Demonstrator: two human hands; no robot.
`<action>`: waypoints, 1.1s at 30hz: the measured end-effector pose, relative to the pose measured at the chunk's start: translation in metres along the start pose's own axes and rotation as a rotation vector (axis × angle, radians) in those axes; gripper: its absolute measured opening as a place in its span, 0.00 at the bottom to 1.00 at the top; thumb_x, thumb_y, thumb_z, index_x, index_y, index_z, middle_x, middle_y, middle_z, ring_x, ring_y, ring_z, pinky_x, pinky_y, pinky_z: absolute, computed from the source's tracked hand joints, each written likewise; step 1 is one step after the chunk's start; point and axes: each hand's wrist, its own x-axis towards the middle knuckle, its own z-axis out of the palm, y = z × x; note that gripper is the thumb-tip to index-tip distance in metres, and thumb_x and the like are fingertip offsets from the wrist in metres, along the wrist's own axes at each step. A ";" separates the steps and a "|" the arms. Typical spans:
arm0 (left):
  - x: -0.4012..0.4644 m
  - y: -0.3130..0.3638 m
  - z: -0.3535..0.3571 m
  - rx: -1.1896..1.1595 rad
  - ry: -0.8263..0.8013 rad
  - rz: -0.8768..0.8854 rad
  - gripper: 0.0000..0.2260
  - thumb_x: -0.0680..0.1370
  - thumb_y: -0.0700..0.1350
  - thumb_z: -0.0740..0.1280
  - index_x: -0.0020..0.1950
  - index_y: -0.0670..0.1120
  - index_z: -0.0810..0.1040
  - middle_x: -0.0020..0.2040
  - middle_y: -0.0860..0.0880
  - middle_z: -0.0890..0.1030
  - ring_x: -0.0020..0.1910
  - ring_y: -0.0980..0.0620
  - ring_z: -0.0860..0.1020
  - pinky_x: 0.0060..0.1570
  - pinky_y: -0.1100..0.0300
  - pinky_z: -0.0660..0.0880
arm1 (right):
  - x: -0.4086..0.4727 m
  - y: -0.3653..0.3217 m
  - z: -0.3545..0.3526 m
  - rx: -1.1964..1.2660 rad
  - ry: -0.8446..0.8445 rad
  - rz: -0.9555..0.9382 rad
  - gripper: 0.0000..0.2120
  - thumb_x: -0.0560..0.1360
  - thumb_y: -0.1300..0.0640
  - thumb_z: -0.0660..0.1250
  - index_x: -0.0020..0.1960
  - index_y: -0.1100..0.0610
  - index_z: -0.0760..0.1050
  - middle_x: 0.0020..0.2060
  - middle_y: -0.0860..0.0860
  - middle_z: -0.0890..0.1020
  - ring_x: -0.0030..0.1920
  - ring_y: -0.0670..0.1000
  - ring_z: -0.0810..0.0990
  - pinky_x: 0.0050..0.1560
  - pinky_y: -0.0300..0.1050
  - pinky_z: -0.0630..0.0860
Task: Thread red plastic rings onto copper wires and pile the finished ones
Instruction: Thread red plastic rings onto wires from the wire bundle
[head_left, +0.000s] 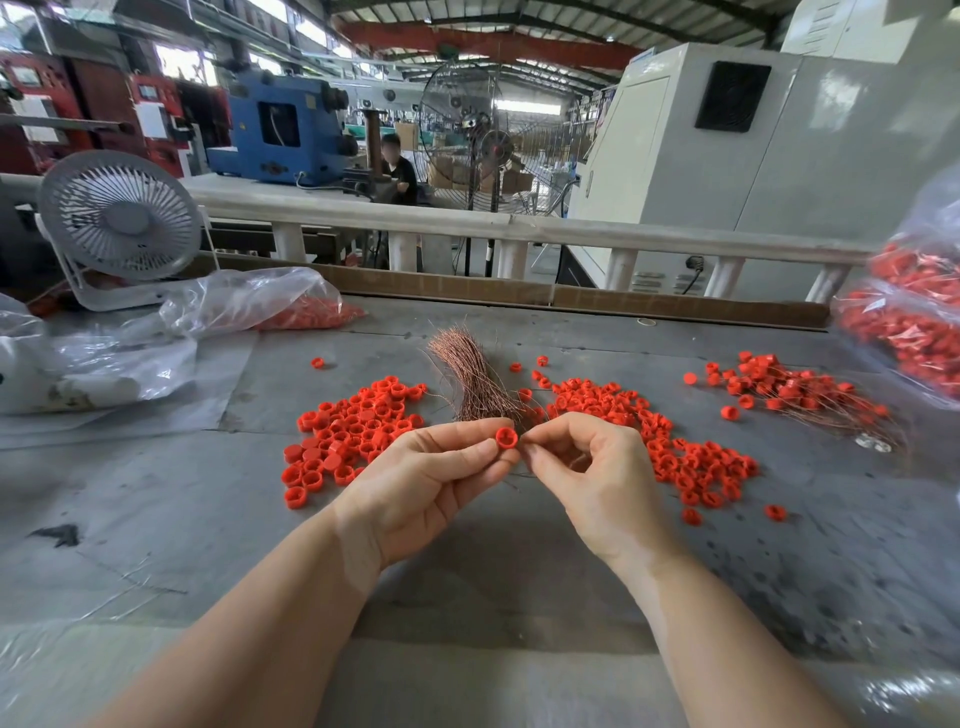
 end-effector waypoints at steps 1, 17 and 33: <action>0.000 0.000 0.000 0.001 0.000 0.000 0.10 0.64 0.33 0.65 0.38 0.40 0.85 0.39 0.42 0.84 0.38 0.51 0.84 0.35 0.66 0.79 | 0.000 0.000 0.000 0.004 -0.002 0.001 0.09 0.71 0.65 0.71 0.37 0.52 0.80 0.26 0.40 0.80 0.29 0.37 0.75 0.32 0.27 0.68; -0.002 0.000 0.001 -0.037 -0.041 0.028 0.09 0.66 0.33 0.65 0.37 0.40 0.85 0.37 0.43 0.83 0.37 0.53 0.83 0.35 0.66 0.79 | -0.001 -0.001 0.000 0.360 -0.093 0.226 0.03 0.67 0.60 0.72 0.39 0.53 0.80 0.35 0.49 0.85 0.37 0.42 0.82 0.39 0.30 0.74; 0.001 -0.001 -0.001 -0.066 0.005 0.059 0.08 0.66 0.33 0.65 0.37 0.40 0.84 0.37 0.42 0.83 0.38 0.52 0.83 0.38 0.64 0.80 | 0.002 0.005 -0.004 0.052 0.011 0.211 0.09 0.71 0.62 0.71 0.35 0.51 0.80 0.30 0.45 0.82 0.33 0.40 0.78 0.39 0.32 0.73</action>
